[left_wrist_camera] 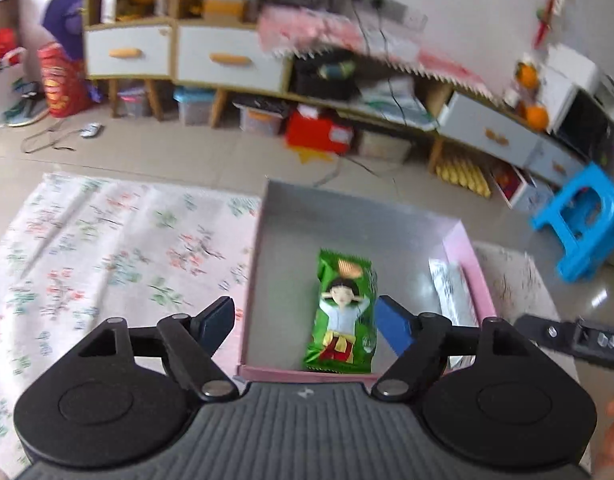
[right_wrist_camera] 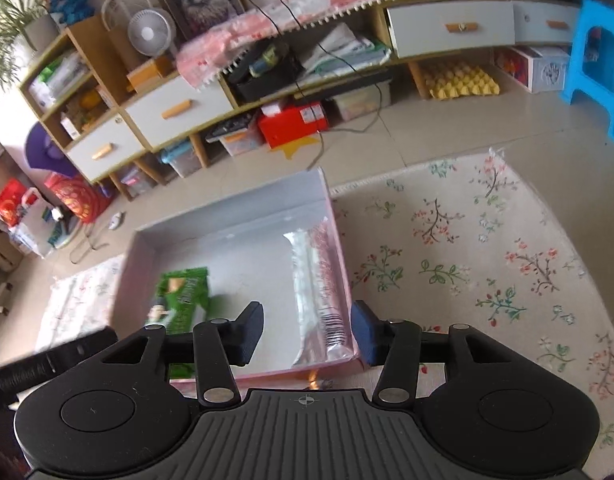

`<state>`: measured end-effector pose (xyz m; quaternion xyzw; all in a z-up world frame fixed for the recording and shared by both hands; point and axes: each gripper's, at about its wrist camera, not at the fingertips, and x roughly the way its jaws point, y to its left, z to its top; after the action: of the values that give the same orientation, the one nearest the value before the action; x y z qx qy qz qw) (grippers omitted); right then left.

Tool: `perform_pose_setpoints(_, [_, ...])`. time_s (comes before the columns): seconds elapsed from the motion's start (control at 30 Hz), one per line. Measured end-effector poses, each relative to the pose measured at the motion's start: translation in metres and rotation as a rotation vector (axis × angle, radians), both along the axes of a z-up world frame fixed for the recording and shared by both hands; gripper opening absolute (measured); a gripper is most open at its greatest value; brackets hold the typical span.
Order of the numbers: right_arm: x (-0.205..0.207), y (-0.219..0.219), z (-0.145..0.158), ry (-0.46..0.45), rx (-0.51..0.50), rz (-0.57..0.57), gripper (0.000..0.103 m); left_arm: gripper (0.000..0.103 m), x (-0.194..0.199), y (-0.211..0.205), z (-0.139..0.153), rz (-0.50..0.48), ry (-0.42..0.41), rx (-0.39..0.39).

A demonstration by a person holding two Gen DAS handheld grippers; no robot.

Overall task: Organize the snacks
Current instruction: 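Lower green bag into pink box and open left gripper while right drops clear pack, then move both grippers back over the remaining snack pile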

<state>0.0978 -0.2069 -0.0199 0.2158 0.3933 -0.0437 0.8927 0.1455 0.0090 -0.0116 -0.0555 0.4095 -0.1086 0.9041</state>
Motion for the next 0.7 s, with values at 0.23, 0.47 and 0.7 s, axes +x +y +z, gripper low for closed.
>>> perform_pose_setpoints(0.23, [-0.044, 0.000, 0.061, -0.106, 0.044, -0.043, 0.093, 0.102, -0.053, 0.008, 0.049, 0.120, -0.102, 0.046])
perform_pose_setpoints(0.47, [-0.073, 0.017, 0.061, -0.018, -0.127, -0.030, 0.103, 0.103, -0.083, 0.018, 0.036, 0.194, -0.053, 0.071])
perform_pose_setpoints(0.7, [-0.101, 0.028, 0.041, 0.005, -0.263, -0.007, 0.103, 0.103, -0.101, 0.011, 0.021, 0.159, -0.126, 0.167])
